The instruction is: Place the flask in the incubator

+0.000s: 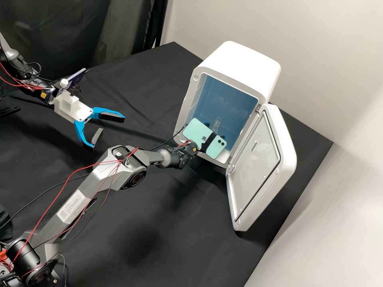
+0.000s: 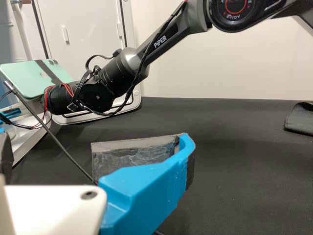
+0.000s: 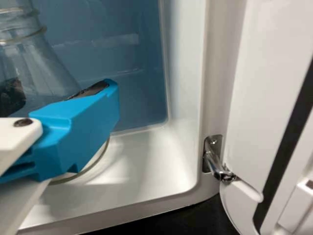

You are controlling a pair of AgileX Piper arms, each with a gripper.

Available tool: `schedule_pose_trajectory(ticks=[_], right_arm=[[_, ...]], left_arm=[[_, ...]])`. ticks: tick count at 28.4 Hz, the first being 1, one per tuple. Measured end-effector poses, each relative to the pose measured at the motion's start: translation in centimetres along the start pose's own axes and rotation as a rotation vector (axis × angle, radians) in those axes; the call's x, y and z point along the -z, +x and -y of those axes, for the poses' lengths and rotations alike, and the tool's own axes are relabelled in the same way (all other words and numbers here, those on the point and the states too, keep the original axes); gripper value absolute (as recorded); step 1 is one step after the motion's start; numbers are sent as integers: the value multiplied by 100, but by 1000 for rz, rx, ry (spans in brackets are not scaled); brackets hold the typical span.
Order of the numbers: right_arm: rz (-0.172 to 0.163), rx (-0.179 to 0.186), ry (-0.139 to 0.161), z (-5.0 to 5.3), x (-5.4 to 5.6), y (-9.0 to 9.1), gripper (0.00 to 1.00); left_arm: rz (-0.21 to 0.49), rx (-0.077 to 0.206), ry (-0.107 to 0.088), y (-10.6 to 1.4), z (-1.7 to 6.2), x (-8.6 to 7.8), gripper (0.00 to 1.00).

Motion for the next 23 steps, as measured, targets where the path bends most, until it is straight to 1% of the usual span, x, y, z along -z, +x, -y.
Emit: schedule_pose_trajectory(ticks=[11,13,15,23], right_arm=[[-1,1,-8,9,3,3,0],[-1,1,-12,9,3,3,0],[-1,1,-24,9,3,3,0],[-4,0,-32,24,-14,14,0]], left_arm=[[0,0,0,0,0,0,100],[0,0,0,0,0,0,100],[0,0,0,0,0,0,100],[-1,0,1,-1,-1,5,100]])
